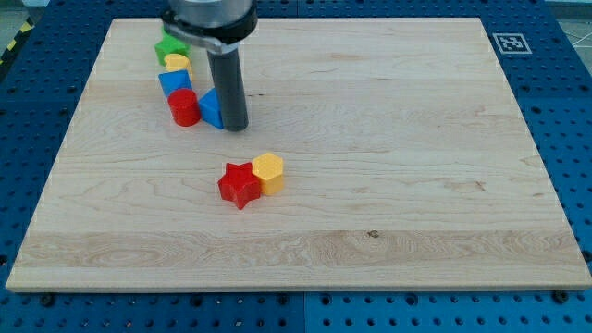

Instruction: Slide the blue cube below the red circle

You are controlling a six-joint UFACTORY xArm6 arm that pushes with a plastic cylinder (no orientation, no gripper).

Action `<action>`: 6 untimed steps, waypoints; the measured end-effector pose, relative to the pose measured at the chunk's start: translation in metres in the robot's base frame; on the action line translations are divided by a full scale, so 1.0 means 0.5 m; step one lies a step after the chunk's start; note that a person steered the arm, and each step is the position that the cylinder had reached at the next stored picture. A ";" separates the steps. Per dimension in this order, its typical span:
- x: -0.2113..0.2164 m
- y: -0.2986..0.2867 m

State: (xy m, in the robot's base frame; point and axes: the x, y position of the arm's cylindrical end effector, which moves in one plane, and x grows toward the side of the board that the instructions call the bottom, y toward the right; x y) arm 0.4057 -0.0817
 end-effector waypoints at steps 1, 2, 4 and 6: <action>-0.033 0.037; -0.086 0.038; -0.092 0.019; -0.079 -0.014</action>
State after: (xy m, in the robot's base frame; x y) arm 0.3661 -0.0887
